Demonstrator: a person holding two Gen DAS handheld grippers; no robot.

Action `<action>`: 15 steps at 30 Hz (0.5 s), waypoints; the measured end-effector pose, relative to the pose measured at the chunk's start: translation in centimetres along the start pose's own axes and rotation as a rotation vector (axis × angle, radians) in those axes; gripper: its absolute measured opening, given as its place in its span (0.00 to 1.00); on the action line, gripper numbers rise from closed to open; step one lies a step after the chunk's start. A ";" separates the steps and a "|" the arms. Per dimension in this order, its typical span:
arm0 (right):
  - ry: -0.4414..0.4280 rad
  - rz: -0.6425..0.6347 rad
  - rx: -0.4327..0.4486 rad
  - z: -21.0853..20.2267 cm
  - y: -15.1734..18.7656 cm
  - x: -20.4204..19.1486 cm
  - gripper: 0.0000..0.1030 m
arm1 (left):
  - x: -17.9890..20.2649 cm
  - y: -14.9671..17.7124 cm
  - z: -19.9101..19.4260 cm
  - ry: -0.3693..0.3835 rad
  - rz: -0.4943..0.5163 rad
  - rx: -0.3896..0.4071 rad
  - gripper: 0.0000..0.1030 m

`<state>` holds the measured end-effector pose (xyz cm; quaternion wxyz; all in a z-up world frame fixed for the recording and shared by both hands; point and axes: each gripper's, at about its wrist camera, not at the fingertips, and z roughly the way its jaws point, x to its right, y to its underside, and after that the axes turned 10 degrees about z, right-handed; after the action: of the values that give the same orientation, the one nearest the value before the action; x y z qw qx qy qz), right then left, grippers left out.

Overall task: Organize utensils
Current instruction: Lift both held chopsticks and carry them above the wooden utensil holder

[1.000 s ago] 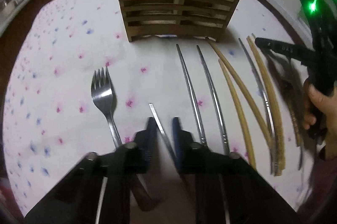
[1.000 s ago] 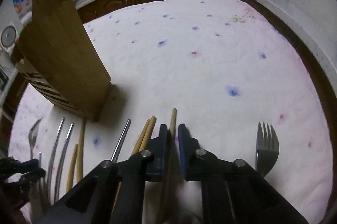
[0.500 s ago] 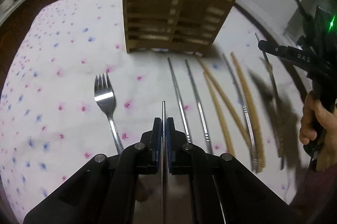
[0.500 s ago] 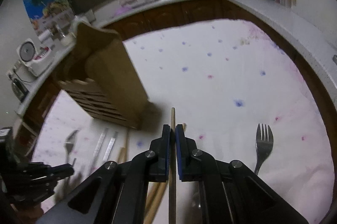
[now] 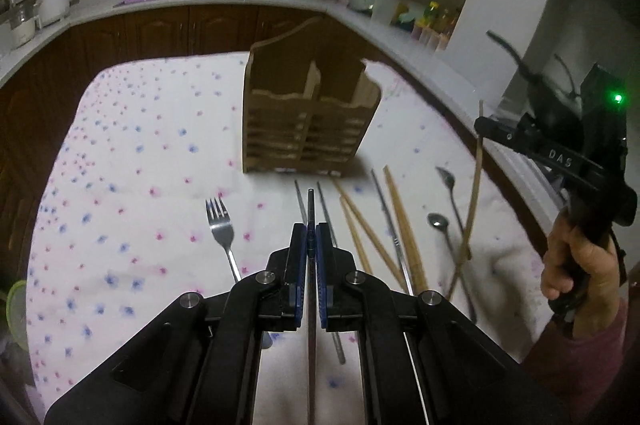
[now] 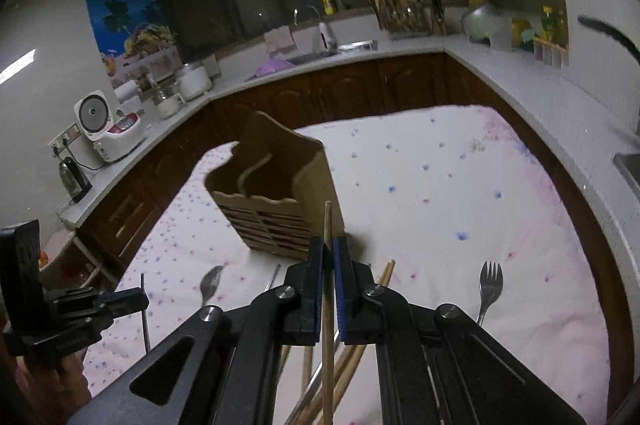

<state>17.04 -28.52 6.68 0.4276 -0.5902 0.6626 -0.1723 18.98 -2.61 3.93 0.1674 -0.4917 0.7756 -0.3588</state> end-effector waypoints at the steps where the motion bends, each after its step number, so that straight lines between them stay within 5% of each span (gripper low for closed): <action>1: -0.006 -0.004 0.010 -0.5 -0.1 -0.4 0.05 | 0.0 -0.1 -0.6 0.001 0.001 0.015 0.04; 15: -0.046 -0.048 0.142 -3.7 -1.2 -3.2 0.05 | -1.1 -0.8 -4.0 -0.014 -0.025 0.140 0.04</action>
<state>14.70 -26.83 10.86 0.4794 -0.5780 0.6243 -0.2153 17.54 -0.30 7.15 0.2022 -0.4907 0.7413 -0.4108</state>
